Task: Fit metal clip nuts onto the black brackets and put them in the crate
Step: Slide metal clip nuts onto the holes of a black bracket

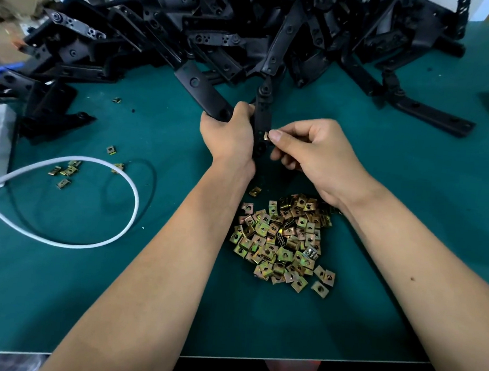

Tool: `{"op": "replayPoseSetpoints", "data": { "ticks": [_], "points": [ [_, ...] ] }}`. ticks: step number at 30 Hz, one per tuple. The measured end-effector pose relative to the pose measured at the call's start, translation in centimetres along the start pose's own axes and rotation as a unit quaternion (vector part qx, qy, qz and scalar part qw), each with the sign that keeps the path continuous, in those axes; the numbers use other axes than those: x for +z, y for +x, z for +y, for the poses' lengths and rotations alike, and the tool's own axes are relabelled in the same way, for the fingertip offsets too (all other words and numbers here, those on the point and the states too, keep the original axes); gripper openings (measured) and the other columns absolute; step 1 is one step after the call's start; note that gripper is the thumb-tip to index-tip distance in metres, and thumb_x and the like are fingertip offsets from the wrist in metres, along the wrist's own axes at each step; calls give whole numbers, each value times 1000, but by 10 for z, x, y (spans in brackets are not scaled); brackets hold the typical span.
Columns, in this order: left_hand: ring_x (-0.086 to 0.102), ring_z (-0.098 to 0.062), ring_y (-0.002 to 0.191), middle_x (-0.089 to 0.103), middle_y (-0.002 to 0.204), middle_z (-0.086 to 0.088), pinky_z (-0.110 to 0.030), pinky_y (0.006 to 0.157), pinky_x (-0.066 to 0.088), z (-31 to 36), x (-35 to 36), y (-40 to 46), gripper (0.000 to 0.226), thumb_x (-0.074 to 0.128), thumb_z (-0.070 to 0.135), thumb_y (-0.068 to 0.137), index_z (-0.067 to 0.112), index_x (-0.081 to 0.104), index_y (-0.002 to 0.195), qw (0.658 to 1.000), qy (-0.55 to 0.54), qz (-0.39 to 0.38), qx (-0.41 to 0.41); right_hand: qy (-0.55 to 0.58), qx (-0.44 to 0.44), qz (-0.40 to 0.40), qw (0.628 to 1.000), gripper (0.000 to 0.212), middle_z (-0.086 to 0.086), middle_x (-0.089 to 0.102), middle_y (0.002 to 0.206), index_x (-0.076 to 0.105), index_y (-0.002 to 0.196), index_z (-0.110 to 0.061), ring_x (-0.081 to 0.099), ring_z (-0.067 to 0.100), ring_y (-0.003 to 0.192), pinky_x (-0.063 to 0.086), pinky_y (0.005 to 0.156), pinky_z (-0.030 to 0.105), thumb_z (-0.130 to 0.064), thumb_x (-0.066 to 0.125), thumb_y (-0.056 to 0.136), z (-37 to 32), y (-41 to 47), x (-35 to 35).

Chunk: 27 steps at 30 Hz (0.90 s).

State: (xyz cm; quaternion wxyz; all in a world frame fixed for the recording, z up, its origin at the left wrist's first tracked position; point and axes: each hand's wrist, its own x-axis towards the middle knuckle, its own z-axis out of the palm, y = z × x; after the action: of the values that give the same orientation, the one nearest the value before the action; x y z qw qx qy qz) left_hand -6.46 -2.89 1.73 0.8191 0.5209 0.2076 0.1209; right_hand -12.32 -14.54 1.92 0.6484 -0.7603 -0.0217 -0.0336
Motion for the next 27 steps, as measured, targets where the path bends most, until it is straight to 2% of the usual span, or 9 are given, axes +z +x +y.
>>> {"op": "replayPoseSetpoints", "data": {
  "ticks": [6, 12, 16, 19, 22, 27],
  "points": [
    [49, -18, 60, 53, 72, -3, -31, 57, 45, -2, -1, 0, 26, 66, 0, 82, 13, 44, 82, 999, 24, 19, 39, -39, -21, 21, 999, 19, -7, 68, 61, 74, 79, -21, 56, 0, 58, 46, 56, 14, -20, 69, 98, 1, -2, 5],
    [51, -16, 60, 54, 73, 2, -31, 59, 49, -5, 0, -1, 25, 68, 6, 81, 16, 46, 83, 995, 61, 41, 71, -47, -33, 30, 998, 24, -9, 66, 59, 72, 75, -22, 55, -3, 55, 44, 57, 12, -20, 69, 98, 2, -2, 11],
    [51, -20, 63, 53, 72, -1, -36, 62, 49, -5, 0, 0, 26, 67, 3, 80, 15, 45, 82, 996, 50, 33, 61, -27, -32, 9, 999, 23, -7, 67, 60, 73, 75, -22, 55, 1, 57, 44, 56, 13, -19, 69, 98, 1, -2, 8],
    [51, -18, 60, 54, 72, -4, -33, 58, 47, -4, 0, -1, 24, 66, 0, 83, 12, 46, 84, 999, 33, 15, 28, 21, -7, -9, 1000, 18, -2, 68, 64, 75, 82, -15, 56, 6, 59, 44, 56, 17, -19, 69, 99, 2, -1, 2],
    [56, -21, 62, 60, 79, -10, -31, 56, 49, 0, 0, -2, 21, 66, 0, 85, 10, 48, 88, 1000, 7, 10, -5, 70, 24, -27, 997, 17, 4, 71, 69, 77, 87, -11, 56, 7, 60, 45, 56, 18, -17, 67, 100, 2, 2, -4],
    [56, -21, 64, 60, 81, -11, -30, 56, 50, 1, -1, -3, 21, 65, 0, 85, 10, 47, 87, 1000, 9, 3, -7, 45, 8, -19, 999, 12, 2, 72, 69, 80, 86, -18, 58, 6, 62, 46, 58, 18, -14, 73, 95, 4, 1, -3]
  ]
}}
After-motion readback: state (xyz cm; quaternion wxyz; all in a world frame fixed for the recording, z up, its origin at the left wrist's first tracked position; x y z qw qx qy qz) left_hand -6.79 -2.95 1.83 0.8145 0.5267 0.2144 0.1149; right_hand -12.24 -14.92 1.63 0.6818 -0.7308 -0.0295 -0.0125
